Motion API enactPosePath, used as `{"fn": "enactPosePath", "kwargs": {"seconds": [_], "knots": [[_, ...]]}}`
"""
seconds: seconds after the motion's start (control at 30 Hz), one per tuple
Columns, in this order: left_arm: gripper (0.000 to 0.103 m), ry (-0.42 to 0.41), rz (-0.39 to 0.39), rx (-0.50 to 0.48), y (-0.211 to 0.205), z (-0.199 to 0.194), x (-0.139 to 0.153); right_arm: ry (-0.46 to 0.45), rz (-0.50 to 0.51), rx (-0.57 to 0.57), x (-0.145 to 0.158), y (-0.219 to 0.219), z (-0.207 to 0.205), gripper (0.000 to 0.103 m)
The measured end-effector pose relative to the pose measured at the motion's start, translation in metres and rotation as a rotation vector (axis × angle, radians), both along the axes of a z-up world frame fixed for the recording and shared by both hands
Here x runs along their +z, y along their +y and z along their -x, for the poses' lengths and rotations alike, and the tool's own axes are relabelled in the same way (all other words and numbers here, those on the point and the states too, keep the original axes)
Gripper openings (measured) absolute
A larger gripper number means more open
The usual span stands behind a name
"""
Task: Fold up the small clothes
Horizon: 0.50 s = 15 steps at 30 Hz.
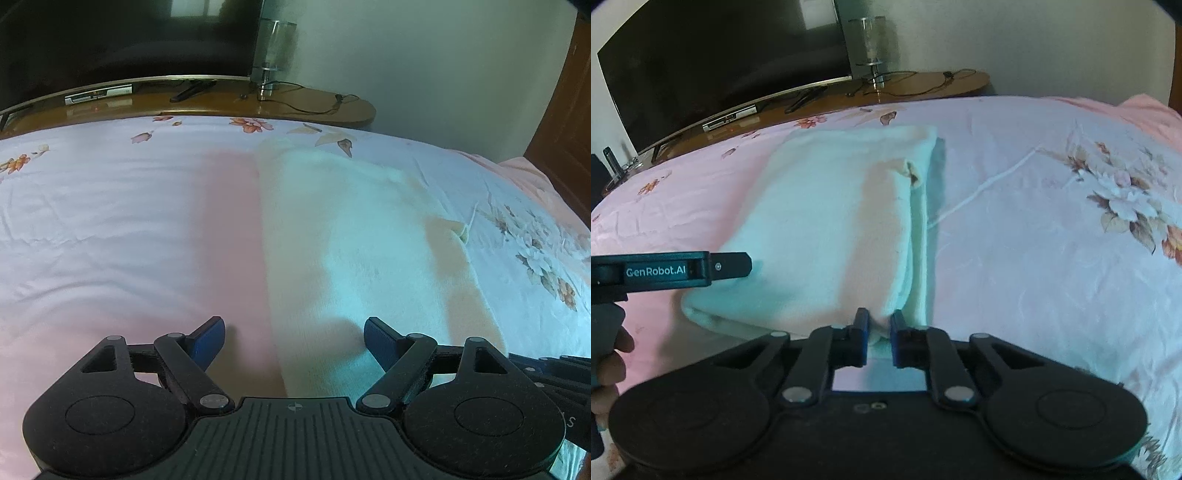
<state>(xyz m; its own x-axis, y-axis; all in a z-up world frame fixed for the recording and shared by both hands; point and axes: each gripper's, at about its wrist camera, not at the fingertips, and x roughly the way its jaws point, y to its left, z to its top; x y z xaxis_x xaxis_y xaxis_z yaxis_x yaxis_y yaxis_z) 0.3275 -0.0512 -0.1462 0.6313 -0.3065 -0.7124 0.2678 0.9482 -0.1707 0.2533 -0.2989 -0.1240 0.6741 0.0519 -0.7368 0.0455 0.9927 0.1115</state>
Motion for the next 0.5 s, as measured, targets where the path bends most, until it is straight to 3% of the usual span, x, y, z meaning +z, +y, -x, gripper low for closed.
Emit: {"fn": "enactPosePath", "kwargs": {"seconds": [0.13,0.23,0.33,0.4,0.5], "knots": [[0.082,-0.004,0.011,-0.015,-0.003,0.000,0.002,0.015,0.079,-0.010,-0.001,-0.010,0.006,0.009],[0.082,0.010,-0.005,-0.030,-0.010,0.000,-0.004,0.058,0.003,-0.009,-0.008,-0.021,0.003,0.009],[0.082,0.034,-0.028,-0.039,-0.013,0.000,-0.013,0.065,0.008,0.023,-0.003,-0.018,0.002,0.010],[0.082,0.033,-0.029,-0.040,-0.014,0.001,-0.013,0.027,-0.040,0.004,0.006,-0.025,0.004,0.016],[0.082,0.032,-0.037,-0.044,-0.015,0.003,-0.012,-0.056,-0.054,-0.019,0.023,-0.029,0.000,0.017]]}}
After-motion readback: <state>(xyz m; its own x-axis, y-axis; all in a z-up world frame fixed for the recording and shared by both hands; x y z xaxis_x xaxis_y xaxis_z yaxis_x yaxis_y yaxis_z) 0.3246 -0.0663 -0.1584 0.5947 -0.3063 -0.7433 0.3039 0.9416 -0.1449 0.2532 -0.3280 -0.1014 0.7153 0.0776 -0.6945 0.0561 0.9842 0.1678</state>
